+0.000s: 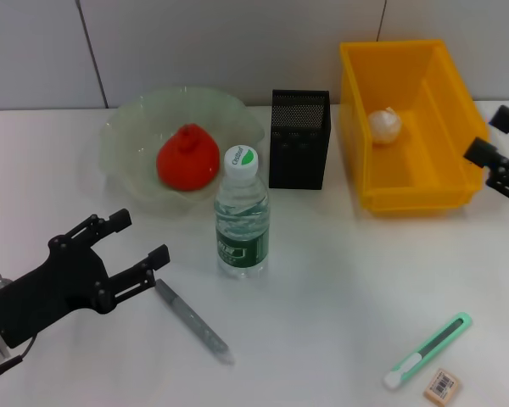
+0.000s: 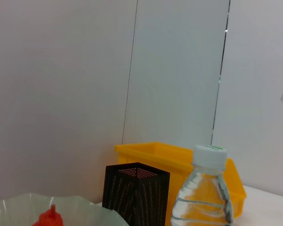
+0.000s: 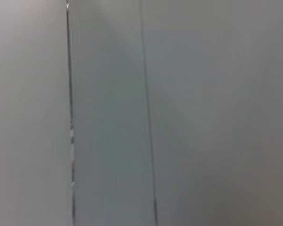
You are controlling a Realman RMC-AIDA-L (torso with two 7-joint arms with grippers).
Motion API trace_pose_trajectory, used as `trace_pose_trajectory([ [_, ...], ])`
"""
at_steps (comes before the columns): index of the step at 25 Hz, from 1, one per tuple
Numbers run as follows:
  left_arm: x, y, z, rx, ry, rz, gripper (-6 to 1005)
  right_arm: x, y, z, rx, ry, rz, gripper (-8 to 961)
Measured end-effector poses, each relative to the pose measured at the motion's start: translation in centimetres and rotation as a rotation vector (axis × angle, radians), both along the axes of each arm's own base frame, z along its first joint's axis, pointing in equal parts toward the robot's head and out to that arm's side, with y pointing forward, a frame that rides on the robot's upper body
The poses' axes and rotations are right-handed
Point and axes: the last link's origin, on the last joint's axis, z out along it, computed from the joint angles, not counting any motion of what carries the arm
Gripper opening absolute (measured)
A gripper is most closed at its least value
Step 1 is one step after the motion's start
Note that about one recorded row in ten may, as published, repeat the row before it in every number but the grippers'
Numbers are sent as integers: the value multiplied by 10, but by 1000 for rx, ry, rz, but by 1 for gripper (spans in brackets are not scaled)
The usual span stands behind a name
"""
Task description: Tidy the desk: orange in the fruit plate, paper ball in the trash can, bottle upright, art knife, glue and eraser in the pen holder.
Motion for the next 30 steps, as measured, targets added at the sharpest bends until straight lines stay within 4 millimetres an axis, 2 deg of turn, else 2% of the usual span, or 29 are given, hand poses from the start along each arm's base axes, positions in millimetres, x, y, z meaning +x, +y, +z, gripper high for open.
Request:
trace_pose_trajectory([
  [6, -2, -2, 0, 10, -15, 12, 827, 11, -6, 2, -36, 86, -83, 632],
  [10, -3, -3, 0, 10, -15, 15, 827, 14, 0, 10, -116, 48, -152, 632],
  [13, -3, -3, 0, 11, -13, 16, 827, 17, 10, 17, -213, -28, -269, 631],
  [17, -4, -4, 0, 18, -8, 14, 827, 11, 19, 21, -328, -184, -363, 631],
  [22, -4, -3, 0, 24, -9, 16, 827, 3, 24, 30, -380, -274, -432, 631],
  [30, -4, -3, 0, 26, -8, 16, 827, -23, 33, 34, -489, -520, -569, 632],
])
